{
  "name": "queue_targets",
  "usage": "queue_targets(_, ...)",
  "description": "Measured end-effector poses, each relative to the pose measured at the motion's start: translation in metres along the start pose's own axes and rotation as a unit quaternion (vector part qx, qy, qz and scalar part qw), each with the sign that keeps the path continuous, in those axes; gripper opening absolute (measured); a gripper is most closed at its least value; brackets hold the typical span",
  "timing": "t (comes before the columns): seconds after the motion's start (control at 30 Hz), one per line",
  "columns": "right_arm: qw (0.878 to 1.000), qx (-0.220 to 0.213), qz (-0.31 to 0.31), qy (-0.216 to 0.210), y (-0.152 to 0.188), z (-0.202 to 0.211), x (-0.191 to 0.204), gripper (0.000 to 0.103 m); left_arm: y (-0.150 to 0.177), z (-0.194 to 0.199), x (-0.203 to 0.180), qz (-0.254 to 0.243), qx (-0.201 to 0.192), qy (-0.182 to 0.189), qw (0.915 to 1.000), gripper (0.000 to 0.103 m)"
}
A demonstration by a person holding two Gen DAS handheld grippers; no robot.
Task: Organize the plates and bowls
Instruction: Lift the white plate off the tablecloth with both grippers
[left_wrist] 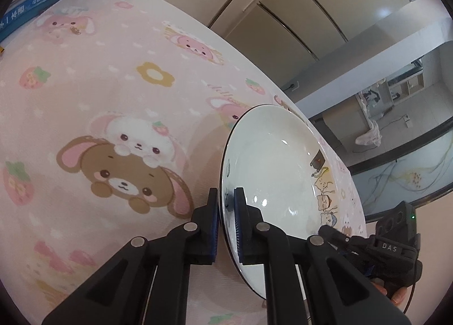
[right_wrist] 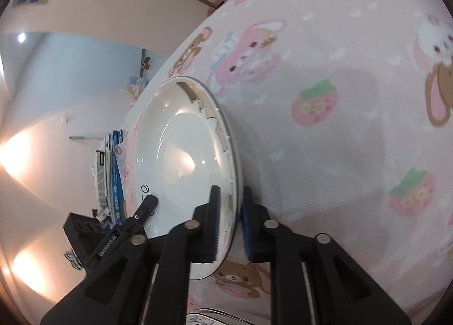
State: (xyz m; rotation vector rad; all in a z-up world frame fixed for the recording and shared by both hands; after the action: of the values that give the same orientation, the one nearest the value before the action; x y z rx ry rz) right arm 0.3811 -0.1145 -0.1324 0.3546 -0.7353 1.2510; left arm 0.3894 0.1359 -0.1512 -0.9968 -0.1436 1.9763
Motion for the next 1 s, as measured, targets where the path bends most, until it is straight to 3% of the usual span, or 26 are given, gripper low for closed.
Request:
queue_targets(0.13, 1.000, -0.010, 0.016, 0.009, -0.002, 0.000, 0.002, 0.019, 0.002, -0.001, -0.009, -0.023, 0.002, -0.016, 0.9996, 0.010)
queue_targets(0.23, 1.000, -0.007, -0.007, -0.013, -0.005, -0.001, -0.003, 0.019, 0.003, -0.002, -0.006, -0.013, 0.001, -0.017, 0.9998, 0.011)
queue_targets(0.33, 0.999, -0.001, -0.027, -0.022, -0.005, -0.003, -0.010, 0.007, 0.001, -0.002, -0.004, -0.004, 0.006, -0.015, 0.9999, 0.011)
queue_targets(0.43, 0.999, -0.002, -0.026, -0.023, -0.004, -0.004, -0.009, 0.007, 0.002, -0.001, -0.001, 0.013, 0.011, -0.011, 0.9998, 0.011)
queue_targets(0.5, 1.000, -0.004, -0.019, -0.018, -0.004, -0.004, -0.007, 0.007, 0.003, 0.002, -0.002, -0.004, 0.015, -0.024, 0.9996, 0.011)
queue_targets(0.6, 1.000, -0.002, -0.023, -0.020, -0.005, -0.004, -0.009, 0.007, 0.004, 0.002, -0.008, -0.029, 0.007, -0.038, 0.9988, 0.013)
queue_targets(1.0, 0.998, -0.040, 0.029, -0.035, -0.006, 0.026, 0.027, 0.011, -0.014, 0.046, -0.034, -0.048, -0.053, -0.017, 0.9973, 0.013)
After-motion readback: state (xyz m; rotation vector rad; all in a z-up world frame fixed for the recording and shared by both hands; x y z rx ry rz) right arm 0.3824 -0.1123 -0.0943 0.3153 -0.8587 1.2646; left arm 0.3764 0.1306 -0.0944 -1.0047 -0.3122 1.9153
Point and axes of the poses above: each gripper's, at about its wrist camera, not at the fingertips, and z roughly against the way its jaws point, x to its left, y to its underside, the point moved 6 cm from there along -z, roughly the way its jaws point, and after that the axes turned 10 degrees about -x, right-handed, at the moved point
